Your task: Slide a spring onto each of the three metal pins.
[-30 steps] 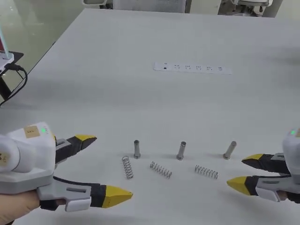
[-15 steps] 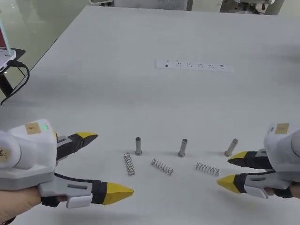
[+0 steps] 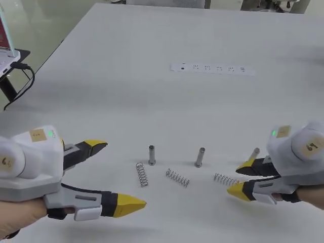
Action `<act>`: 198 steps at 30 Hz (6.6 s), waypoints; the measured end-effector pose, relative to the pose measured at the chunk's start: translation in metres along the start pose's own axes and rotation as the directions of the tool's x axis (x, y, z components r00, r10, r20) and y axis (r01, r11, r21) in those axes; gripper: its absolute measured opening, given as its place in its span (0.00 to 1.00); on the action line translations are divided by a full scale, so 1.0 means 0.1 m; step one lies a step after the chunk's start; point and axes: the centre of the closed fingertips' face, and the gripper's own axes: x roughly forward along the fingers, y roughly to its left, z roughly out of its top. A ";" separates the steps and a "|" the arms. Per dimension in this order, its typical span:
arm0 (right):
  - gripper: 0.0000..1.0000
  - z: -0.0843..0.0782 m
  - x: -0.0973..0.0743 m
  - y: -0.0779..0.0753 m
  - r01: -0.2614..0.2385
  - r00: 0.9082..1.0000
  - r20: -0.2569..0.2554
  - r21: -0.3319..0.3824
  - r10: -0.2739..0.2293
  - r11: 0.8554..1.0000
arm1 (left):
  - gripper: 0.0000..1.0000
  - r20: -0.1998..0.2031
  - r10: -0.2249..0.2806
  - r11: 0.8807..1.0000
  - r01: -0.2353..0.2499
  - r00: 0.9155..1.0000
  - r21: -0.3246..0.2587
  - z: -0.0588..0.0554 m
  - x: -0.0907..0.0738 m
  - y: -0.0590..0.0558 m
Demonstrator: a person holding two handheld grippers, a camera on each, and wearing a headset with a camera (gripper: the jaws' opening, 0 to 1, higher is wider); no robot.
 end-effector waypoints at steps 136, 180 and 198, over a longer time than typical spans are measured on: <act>0.08 0.49 -0.28 0.66 -0.144 0.986 0.013 -0.406 0.163 0.902 | 0.28 0.017 -0.376 0.910 0.365 0.927 0.198 0.31 0.66 -0.89; 0.08 0.65 -0.29 0.73 -0.142 0.980 0.060 -0.469 0.191 0.872 | 0.02 0.008 -0.474 0.855 0.458 0.880 0.243 0.36 0.76 -1.02; 0.09 0.55 -0.24 0.66 -0.167 0.978 0.043 -0.427 0.204 0.889 | 0.02 -0.008 -0.511 0.838 0.500 0.860 0.216 0.32 0.82 -1.01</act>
